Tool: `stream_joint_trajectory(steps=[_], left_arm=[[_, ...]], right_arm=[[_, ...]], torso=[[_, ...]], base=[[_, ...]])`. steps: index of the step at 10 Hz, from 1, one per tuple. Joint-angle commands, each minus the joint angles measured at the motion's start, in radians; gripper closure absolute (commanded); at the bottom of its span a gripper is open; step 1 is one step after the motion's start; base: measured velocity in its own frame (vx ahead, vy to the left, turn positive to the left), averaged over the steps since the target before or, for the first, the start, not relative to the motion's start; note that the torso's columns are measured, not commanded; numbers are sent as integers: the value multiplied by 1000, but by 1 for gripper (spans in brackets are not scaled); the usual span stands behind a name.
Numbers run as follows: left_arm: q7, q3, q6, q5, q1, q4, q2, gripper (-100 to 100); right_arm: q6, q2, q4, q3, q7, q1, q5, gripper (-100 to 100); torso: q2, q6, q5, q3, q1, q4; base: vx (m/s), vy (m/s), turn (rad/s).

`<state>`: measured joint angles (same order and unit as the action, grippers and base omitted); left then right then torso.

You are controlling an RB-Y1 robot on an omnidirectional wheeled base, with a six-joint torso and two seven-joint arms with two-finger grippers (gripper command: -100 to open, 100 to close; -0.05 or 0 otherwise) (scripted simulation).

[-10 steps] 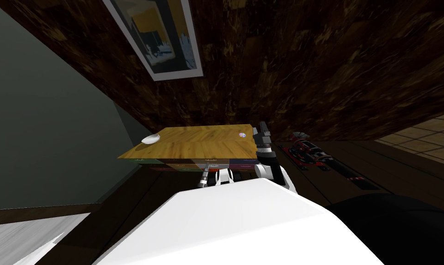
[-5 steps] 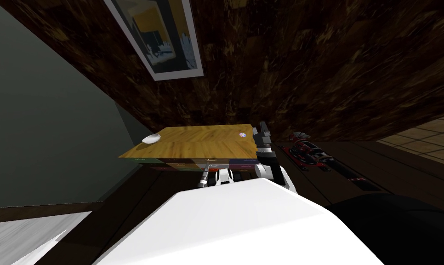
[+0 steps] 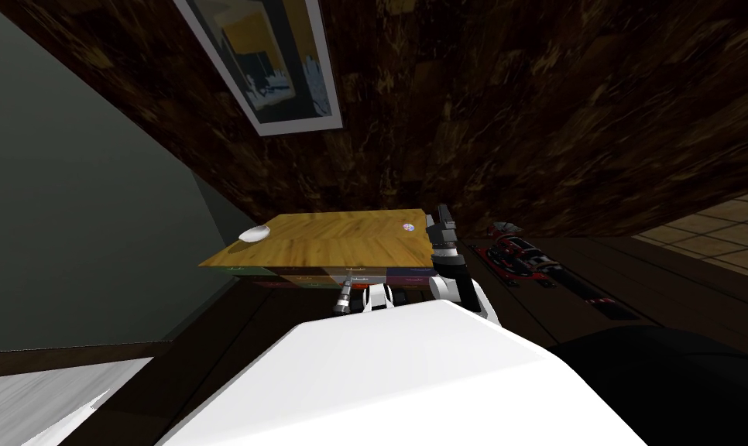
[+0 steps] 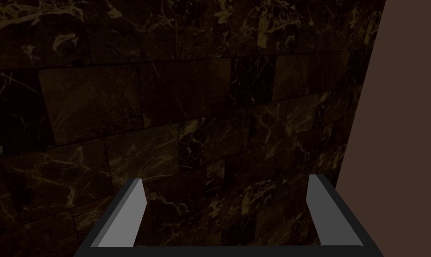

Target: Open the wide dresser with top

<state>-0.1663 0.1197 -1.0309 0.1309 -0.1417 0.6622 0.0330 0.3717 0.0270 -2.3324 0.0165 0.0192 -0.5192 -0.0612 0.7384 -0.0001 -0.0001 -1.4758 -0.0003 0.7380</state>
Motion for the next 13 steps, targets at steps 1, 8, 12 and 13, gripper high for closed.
stream_joint_trajectory(steps=[1, 8, 12, 13], left_arm=[[-3, -1, -23, -1, 0, -28, -1, 100], [14, 5, 36, 3, 25, 17, 40, -100], [27, 8, 25, -2, 27, 23, 83, -100], [31, 8, 26, -4, 28, 22, 76, -100]], right_arm=[[0, 0, 0, 0, 0, 0, 0, 0], [0, 0, 0, 0, 0, 0, 0, 0], [0, 0, 0, 0, 0, 0, 0, 0], [0, 0, 0, 0, 0, 0, 0, 0]], torso=[[0, 0, 0, 0, 0, 0], [-7, 0, 0, -4, -1, -2], [-1, 0, 0, -1, 0, 0], [-2, 0, 0, -1, -2, 0]], base=[[0, 0, 0], [-160, 24, 18], [62, -39, 14], [141, -102, 30]])
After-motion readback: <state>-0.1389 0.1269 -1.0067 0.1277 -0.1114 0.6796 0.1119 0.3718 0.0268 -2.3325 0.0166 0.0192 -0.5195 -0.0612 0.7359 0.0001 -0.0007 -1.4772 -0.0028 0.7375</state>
